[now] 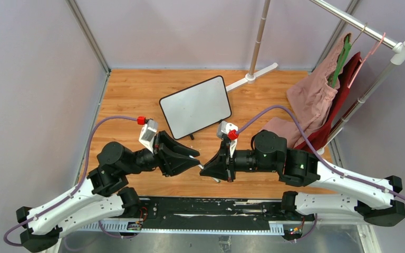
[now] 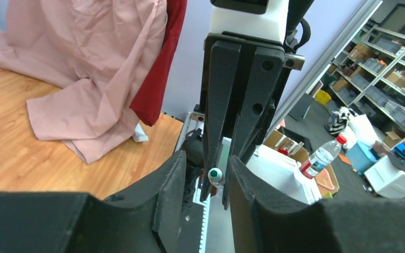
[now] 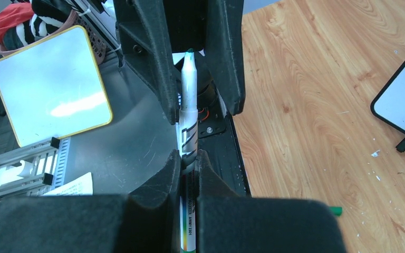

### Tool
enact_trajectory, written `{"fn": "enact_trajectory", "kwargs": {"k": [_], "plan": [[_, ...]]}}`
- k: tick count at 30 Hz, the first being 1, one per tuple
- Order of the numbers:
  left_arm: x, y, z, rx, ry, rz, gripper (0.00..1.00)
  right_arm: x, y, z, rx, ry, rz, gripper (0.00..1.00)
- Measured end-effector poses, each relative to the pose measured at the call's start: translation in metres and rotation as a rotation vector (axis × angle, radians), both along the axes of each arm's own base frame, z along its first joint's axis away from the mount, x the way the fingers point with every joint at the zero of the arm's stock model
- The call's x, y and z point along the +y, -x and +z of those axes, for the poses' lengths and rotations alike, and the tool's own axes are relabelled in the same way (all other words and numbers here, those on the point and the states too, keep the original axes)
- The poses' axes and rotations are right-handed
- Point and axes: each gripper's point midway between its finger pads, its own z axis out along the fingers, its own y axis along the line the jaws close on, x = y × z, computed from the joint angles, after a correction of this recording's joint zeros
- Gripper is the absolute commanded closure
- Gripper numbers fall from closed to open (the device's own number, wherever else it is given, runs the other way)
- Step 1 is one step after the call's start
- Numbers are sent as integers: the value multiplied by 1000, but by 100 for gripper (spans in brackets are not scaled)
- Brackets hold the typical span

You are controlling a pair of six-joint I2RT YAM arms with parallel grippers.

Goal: Write a sentence on the whiteboard
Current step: Place the pen cap at the center of the board, then adjust the whiteboard marker.

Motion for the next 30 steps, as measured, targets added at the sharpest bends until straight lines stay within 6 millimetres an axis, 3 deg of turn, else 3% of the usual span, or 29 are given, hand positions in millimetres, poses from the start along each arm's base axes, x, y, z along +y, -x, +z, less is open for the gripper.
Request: {"fn": "enact_trajectory", "kwargs": {"k": [3, 7, 10, 11, 12, 13, 15, 17, 24, 30], "plan": [[-1, 0, 0, 2, -2, -3, 75, 0, 1, 0, 0, 0, 4, 100], [-1, 3, 2, 2, 10, -20, 100, 0, 1, 0, 0, 1, 7, 100], [-1, 5, 5, 7, 18, -31, 100, 0, 1, 1, -9, -2, 12, 99], [-1, 5, 5, 10, 21, -32, 100, -1, 1, 1, -11, -3, 13, 90], [-1, 5, 6, 14, 25, -32, 100, -1, 1, 2, -13, -7, 13, 69], [-1, 5, 8, 18, 31, -30, 100, -1, 1, 4, -15, -15, 12, 55], [2, 2, 14, 22, 57, -8, 100, -1, 1, 9, -9, -36, 4, 32], [6, -3, 22, 27, 98, 30, 100, -2, -2, 20, -25, -80, -12, 17], [28, -25, 69, 73, 336, 174, 100, 2, -15, 74, -42, -329, -90, 14], [42, -38, 96, 134, 505, 227, 100, 15, -35, 95, -13, -449, -189, 21]]}}
